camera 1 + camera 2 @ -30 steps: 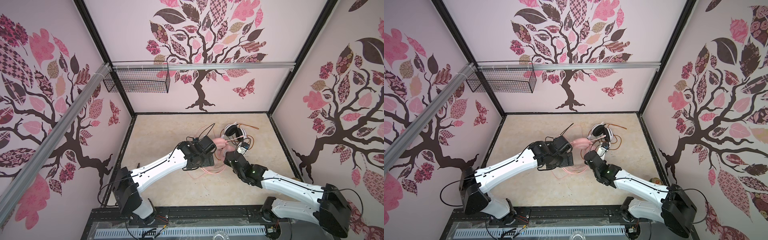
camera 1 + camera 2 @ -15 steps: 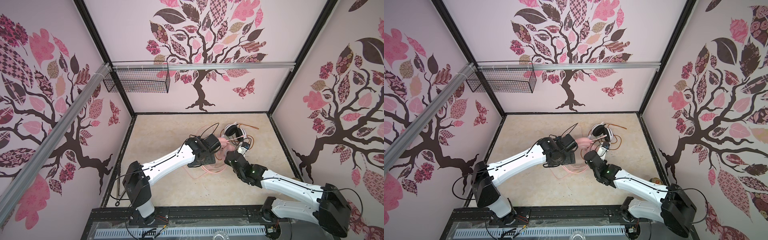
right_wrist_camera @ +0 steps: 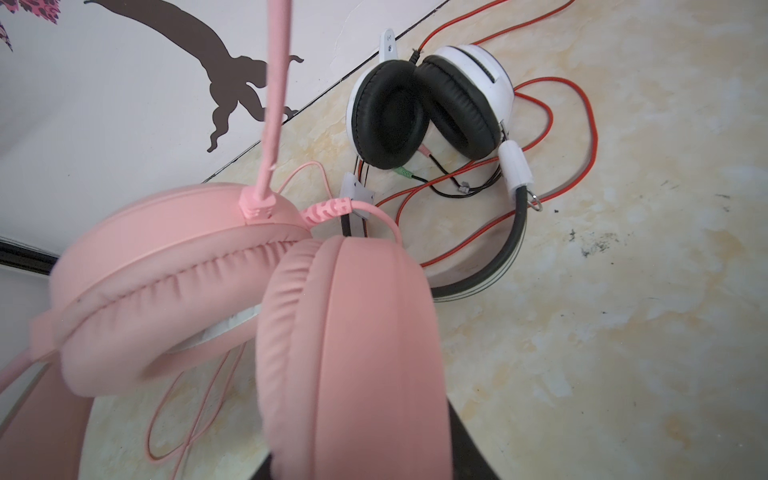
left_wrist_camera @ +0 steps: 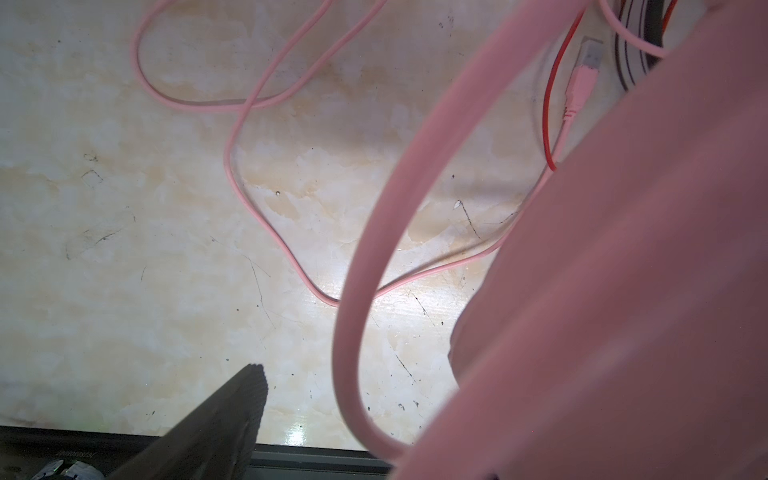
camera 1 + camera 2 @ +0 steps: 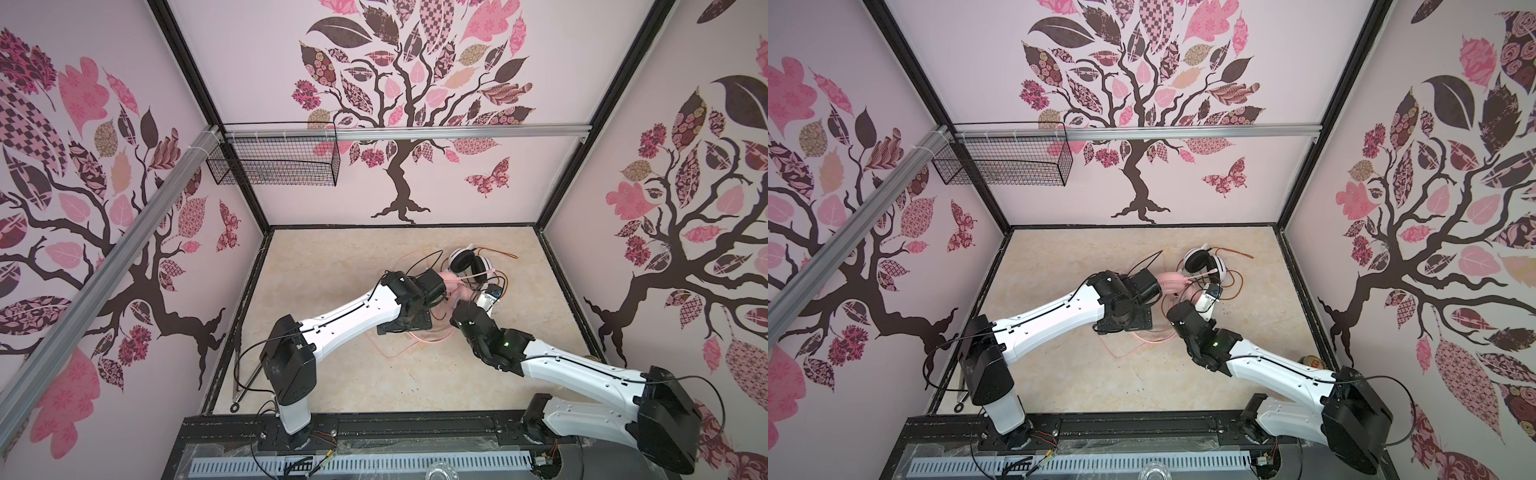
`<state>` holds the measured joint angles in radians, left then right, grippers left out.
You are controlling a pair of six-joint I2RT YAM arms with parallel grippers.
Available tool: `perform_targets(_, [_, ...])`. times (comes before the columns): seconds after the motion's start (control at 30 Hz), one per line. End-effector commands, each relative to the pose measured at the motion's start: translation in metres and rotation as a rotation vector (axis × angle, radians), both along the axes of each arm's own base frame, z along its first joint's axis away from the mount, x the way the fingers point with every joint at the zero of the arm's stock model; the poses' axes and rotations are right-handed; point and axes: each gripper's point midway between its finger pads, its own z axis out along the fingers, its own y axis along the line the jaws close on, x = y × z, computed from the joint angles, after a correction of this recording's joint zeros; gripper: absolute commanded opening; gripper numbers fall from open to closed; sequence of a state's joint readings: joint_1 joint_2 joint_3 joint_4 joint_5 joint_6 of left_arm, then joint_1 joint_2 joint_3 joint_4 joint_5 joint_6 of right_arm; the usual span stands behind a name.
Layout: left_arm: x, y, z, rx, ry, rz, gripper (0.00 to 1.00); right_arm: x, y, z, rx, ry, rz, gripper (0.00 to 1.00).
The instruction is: Wrap the headphones
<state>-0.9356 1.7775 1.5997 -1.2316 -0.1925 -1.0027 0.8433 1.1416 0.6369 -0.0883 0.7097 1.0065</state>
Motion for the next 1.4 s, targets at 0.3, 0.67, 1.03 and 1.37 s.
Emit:
perform_targets(0.3, [-0.002, -0.004, 0.003, -0.106, 0.023, 0.052, 0.97, 0.009, -0.001, 0.032, 0.078, -0.122, -0.082, 0.25])
perform_targets(0.67, [-0.008, -0.003, -0.005, -0.102, 0.069, 0.112, 0.77, -0.001, 0.002, 0.037, 0.071, -0.159, -0.102, 0.26])
perform_targets(1.03, [-0.009, 0.007, -0.007, -0.096, 0.058, 0.128, 0.48, -0.008, 0.005, 0.038, 0.082, -0.155, -0.095, 0.26])
perform_targets(1.37, [0.0, 0.016, -0.003, -0.121, -0.01, 0.096, 0.4, -0.012, 0.009, 0.041, 0.106, -0.159, -0.08, 0.24])
